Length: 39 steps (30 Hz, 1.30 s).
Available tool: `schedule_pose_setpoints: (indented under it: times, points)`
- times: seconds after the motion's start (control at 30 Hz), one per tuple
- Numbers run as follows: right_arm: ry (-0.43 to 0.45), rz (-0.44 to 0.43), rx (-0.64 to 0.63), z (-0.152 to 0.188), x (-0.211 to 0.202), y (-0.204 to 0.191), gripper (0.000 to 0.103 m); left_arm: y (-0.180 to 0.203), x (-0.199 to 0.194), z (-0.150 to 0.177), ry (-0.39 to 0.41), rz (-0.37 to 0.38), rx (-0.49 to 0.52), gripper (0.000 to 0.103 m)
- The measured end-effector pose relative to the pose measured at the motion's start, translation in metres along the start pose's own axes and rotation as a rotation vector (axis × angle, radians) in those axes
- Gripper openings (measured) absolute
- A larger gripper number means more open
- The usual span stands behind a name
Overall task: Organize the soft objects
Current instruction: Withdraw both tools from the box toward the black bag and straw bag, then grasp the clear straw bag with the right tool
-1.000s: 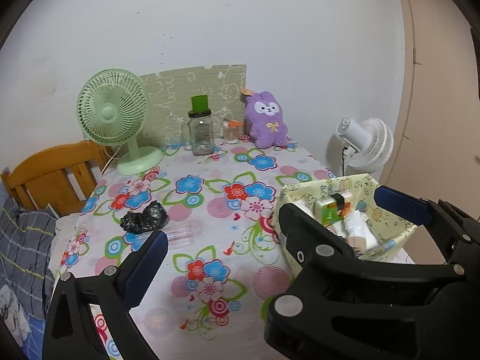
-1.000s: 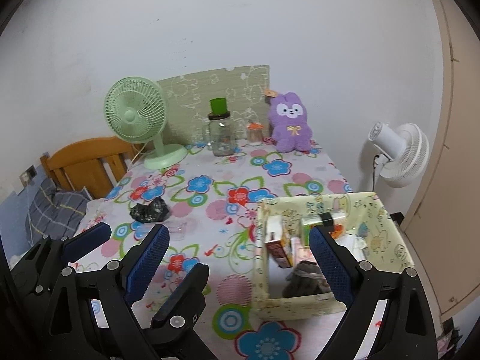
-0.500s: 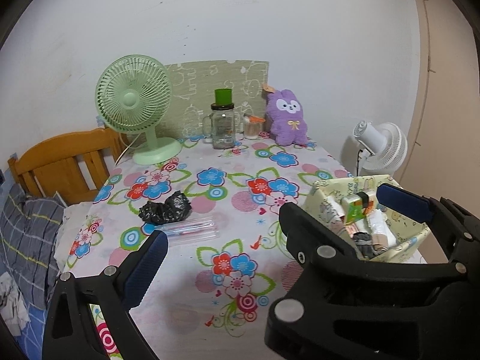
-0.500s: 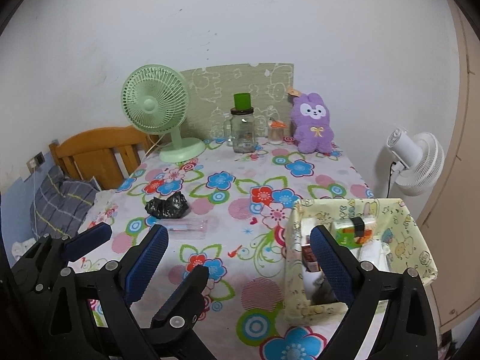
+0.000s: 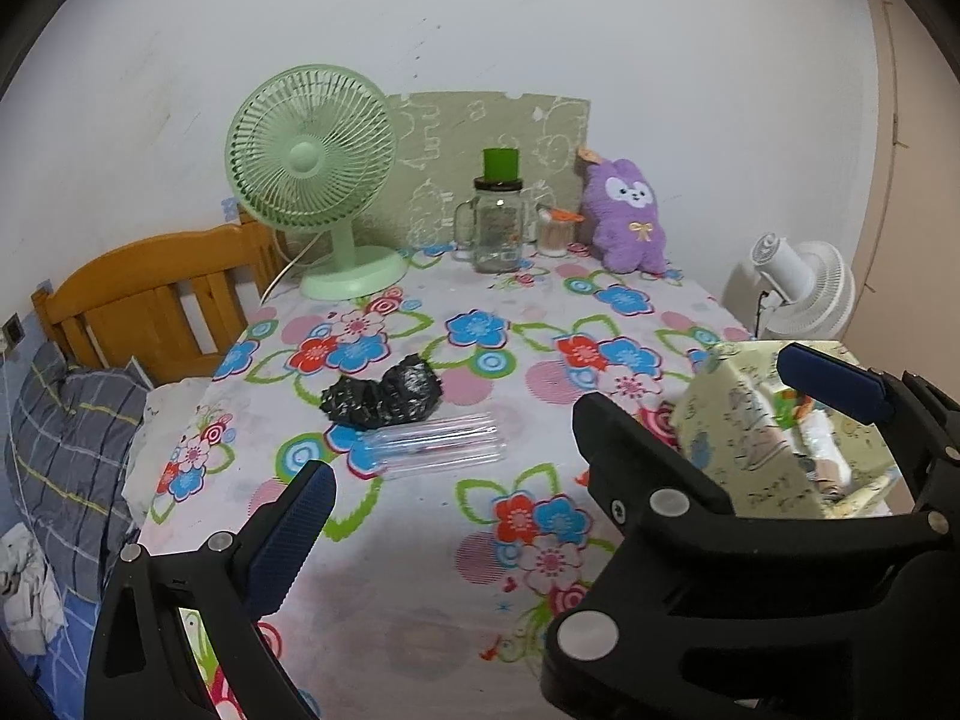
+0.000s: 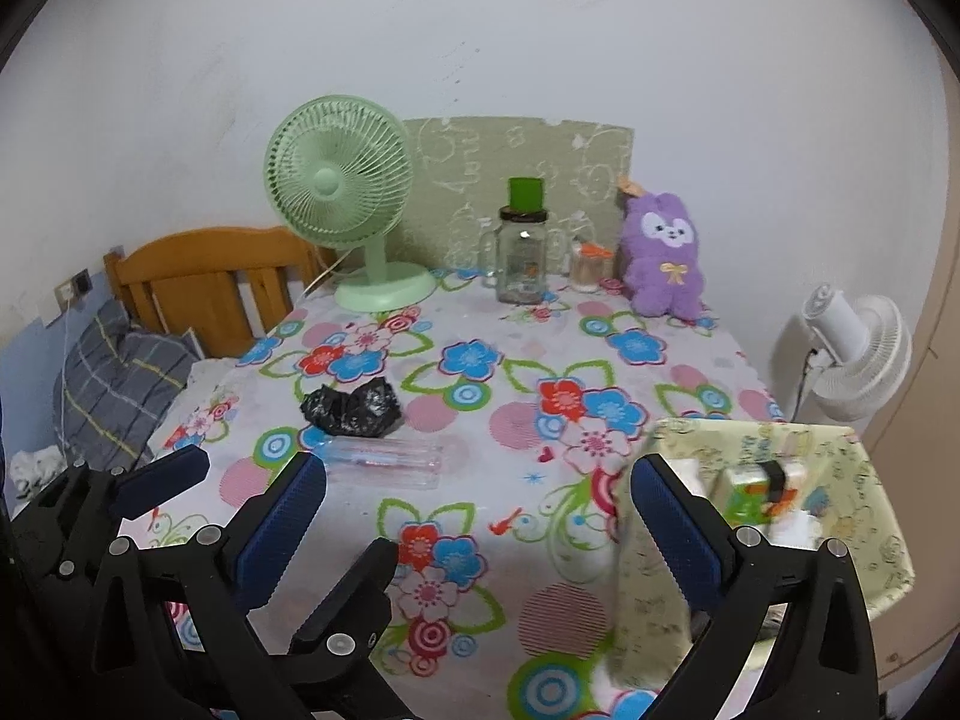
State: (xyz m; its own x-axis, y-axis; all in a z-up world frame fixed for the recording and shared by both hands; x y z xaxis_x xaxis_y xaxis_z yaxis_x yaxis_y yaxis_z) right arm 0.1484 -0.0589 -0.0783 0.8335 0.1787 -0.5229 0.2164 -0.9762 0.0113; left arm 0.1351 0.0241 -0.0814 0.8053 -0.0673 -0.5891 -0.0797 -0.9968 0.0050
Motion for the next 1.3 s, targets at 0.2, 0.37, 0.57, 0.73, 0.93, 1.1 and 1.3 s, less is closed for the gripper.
schedule_pose_setpoints:
  times: [0.2,0.37,0.57,0.73,0.93,1.1,1.3]
  points:
    - [-0.002,-0.016,-0.049,0.001,0.018,-0.018,0.103,-0.016,0.015,0.007,-0.028,-0.010,-0.011,0.101]
    - [-0.022,-0.042,-0.087,0.003,0.038,-0.032,0.103,-0.030,0.029,0.013,-0.061,-0.031,-0.017,0.101]
    - [-0.049,-0.065,-0.114,0.007,0.063,-0.044,0.103,-0.044,0.046,0.019,-0.101,-0.054,-0.020,0.101]
    - [-0.076,-0.083,-0.131,0.008,0.084,-0.050,0.102,-0.054,0.062,0.021,-0.128,-0.062,-0.014,0.101]
    - [-0.097,-0.096,-0.143,0.008,0.105,-0.059,0.099,-0.067,0.080,0.021,-0.167,-0.056,-0.015,0.101]
    - [-0.127,-0.103,-0.130,0.008,0.123,-0.062,0.098,-0.073,0.093,0.020,-0.188,-0.055,-0.004,0.101]
    - [-0.146,-0.108,-0.114,0.007,0.143,-0.065,0.096,-0.083,0.111,0.019,-0.215,-0.059,-0.020,0.101]
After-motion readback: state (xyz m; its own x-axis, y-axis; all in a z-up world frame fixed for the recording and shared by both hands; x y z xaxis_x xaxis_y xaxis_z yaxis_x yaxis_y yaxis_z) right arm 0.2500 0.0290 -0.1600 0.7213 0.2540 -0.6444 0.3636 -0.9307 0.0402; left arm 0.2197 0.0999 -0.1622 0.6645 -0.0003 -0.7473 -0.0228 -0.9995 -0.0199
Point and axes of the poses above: each gripper's, at about its wrist camera, not at the fingertips, and x roughly the way its jaws point, y to its right, z to its underside, the point moved 7 cm from there along x, roughly the way its jaws point, and after that the axes turned 2 degrees about y, right-handed, at the moved point
